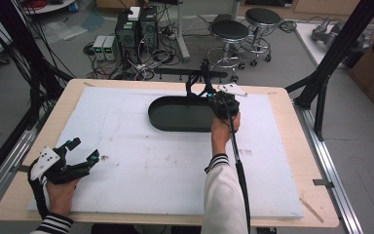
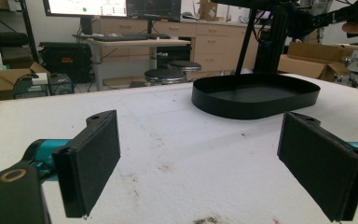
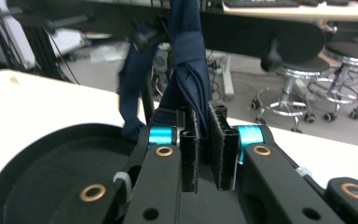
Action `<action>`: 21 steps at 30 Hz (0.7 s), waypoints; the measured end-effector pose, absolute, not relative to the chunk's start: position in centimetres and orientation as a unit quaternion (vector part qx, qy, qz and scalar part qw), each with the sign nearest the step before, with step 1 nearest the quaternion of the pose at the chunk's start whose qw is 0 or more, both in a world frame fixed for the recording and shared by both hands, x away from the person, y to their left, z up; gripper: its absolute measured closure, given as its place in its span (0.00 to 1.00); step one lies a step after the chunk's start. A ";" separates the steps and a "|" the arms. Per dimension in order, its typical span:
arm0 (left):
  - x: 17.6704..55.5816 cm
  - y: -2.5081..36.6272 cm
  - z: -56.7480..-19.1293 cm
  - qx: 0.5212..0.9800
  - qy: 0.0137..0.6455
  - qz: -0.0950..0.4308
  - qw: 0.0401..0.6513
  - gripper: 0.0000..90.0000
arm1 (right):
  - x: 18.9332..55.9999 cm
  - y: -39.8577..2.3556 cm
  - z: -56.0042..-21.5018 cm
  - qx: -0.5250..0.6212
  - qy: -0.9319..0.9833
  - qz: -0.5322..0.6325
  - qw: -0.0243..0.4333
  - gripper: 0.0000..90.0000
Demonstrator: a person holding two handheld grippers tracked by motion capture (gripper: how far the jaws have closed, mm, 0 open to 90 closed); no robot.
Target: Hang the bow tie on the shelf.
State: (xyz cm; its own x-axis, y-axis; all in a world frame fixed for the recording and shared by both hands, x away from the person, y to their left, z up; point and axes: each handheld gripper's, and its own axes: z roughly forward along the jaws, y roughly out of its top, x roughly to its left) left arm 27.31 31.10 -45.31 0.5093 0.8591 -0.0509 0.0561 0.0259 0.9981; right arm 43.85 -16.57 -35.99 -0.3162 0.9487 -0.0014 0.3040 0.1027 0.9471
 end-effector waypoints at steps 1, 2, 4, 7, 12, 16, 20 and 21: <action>27.3 31.1 -45.3 0.616 0.371 0.328 0.612 0.15 | 43.8 -16.6 -36.0 0.475 0.659 0.472 0.341 0.91; 27.3 31.1 -45.3 0.616 0.371 0.328 0.613 0.15 | 43.9 -16.7 -36.1 0.478 0.664 0.466 0.335 0.90; 27.3 31.1 -45.3 0.616 0.371 0.328 0.613 0.15 | 43.9 -16.7 -36.2 0.479 0.668 0.463 0.332 0.90; 27.3 31.1 -45.3 0.616 0.372 0.327 0.613 0.15 | 43.8 -16.6 -36.1 0.474 0.674 0.457 0.335 0.83; 27.3 31.1 -45.3 0.616 0.371 0.327 0.613 0.15 | 43.9 -16.4 -36.3 0.463 0.694 0.434 0.340 0.70; 27.3 31.1 -45.3 0.616 0.371 0.328 0.613 0.15 | 43.9 -16.5 -36.4 0.462 0.702 0.425 0.337 0.67; 27.3 31.1 -45.3 0.616 0.371 0.328 0.613 0.15 | 43.6 -16.6 -36.1 0.458 0.702 0.431 0.332 0.59; 27.3 31.1 -45.3 0.616 0.371 0.328 0.613 0.15 | 43.5 -16.7 -36.0 0.458 0.704 0.433 0.328 0.54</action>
